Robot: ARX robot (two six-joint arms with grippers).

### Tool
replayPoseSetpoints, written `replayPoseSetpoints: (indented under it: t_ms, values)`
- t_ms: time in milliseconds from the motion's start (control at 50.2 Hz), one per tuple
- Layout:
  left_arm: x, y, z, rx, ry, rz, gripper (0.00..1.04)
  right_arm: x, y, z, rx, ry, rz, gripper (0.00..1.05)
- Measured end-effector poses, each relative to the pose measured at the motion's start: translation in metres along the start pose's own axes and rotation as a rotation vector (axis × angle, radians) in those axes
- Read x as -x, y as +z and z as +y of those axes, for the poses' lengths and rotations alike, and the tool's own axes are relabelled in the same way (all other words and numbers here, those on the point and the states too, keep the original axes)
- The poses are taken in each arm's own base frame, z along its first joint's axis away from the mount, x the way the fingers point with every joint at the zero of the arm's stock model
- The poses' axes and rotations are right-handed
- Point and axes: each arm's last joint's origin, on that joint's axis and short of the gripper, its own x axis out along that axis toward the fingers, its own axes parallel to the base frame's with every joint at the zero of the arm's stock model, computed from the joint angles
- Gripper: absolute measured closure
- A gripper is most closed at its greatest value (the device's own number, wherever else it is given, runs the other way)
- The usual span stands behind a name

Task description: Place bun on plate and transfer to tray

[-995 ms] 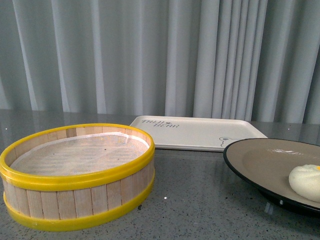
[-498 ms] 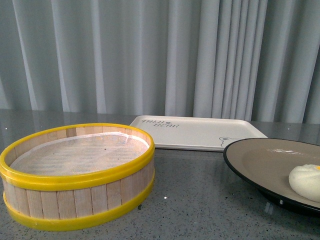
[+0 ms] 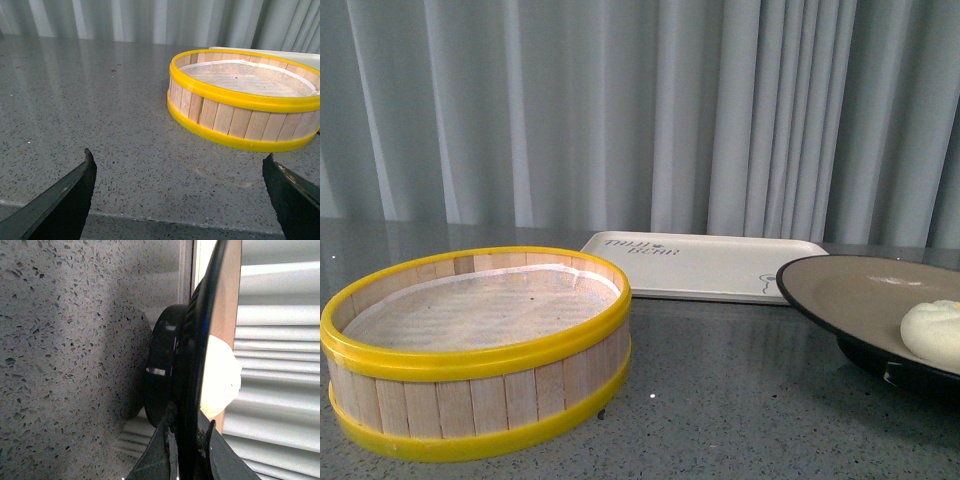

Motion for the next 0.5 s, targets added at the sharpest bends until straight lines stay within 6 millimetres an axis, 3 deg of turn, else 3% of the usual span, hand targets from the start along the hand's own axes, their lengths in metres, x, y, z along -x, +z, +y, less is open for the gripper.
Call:
replayPoseSetpoints:
  t_ms: [498]
  values:
    - [0.000,0.000,0.000,0.000,0.000,0.000,0.07,0.012,0.006,-0.008,0.023,0.010,-0.017,1.02]
